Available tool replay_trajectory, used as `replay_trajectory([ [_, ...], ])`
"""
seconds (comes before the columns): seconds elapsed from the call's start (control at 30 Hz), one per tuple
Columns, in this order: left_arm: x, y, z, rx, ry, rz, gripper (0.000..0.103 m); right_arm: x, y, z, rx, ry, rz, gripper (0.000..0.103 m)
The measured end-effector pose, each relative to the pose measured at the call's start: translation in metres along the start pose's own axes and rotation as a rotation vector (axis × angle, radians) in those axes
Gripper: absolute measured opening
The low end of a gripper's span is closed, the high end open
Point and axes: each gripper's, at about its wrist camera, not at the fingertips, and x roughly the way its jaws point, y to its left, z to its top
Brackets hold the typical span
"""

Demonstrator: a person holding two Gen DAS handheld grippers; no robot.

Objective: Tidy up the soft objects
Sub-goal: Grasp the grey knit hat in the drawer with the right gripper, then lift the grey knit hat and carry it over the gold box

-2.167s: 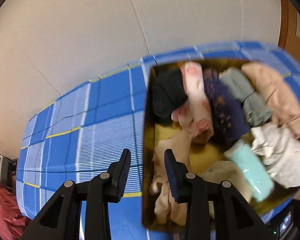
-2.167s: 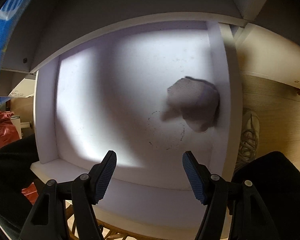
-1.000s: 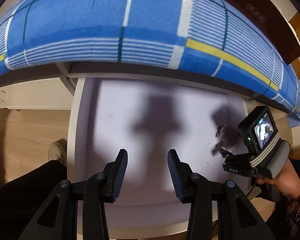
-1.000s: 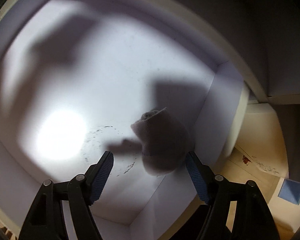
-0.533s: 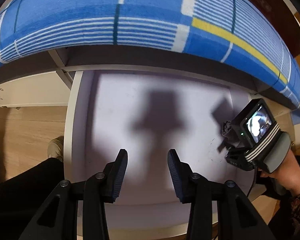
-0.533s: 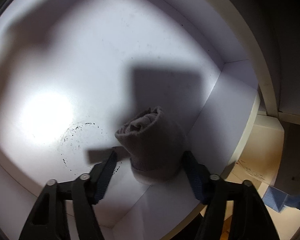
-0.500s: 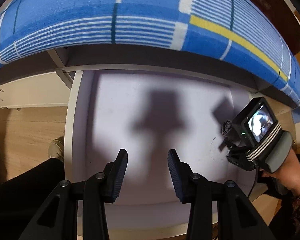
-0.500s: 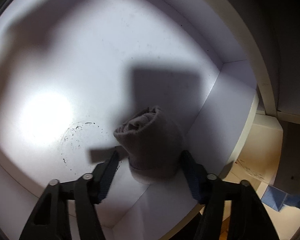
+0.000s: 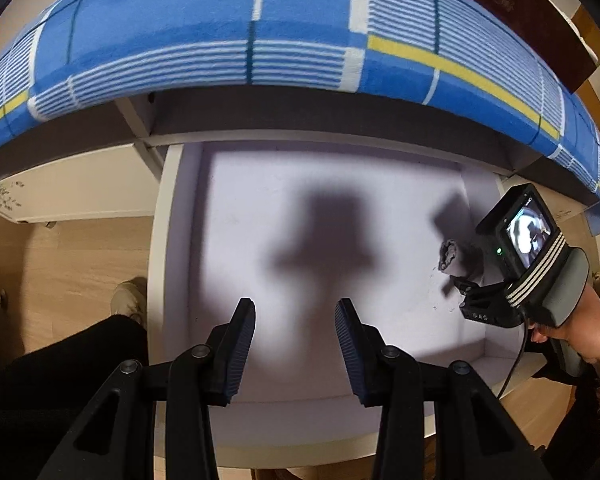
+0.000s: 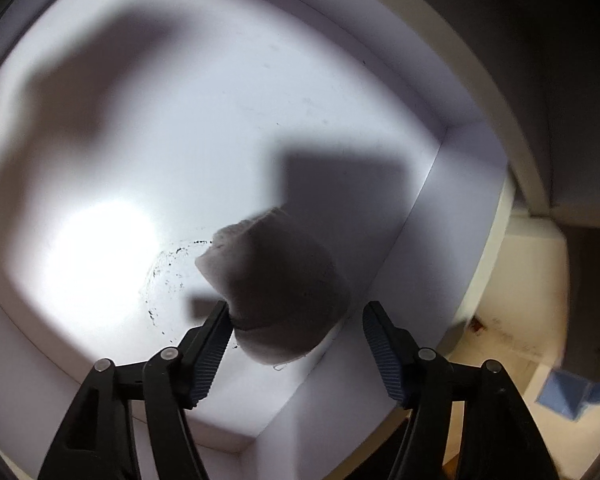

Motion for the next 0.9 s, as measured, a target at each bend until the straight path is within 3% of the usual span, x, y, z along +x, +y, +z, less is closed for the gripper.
replay_trajectory([
  [0.17, 0.0, 0.006, -0.004, -0.016, 0.0, 0.017, 0.042, 0.005, -0.005, 0.003, 0.014, 0.02, 0.045, 0.053],
  [0.3, 0.003, 0.012, -0.004, -0.047, 0.005, 0.024, 0.042, 0.002, -0.011, -0.01, 0.072, 0.011, 0.11, 0.052],
  [0.57, 0.009, 0.015, -0.001, -0.086, 0.018, 0.038, 0.042, -0.012, -0.042, -0.03, 0.296, -0.002, 0.356, 0.052],
  [0.9, 0.008, 0.004, 0.001, -0.045, 0.003, 0.026, 0.042, -0.031, -0.053, -0.052, 0.392, -0.027, 0.497, 0.052],
])
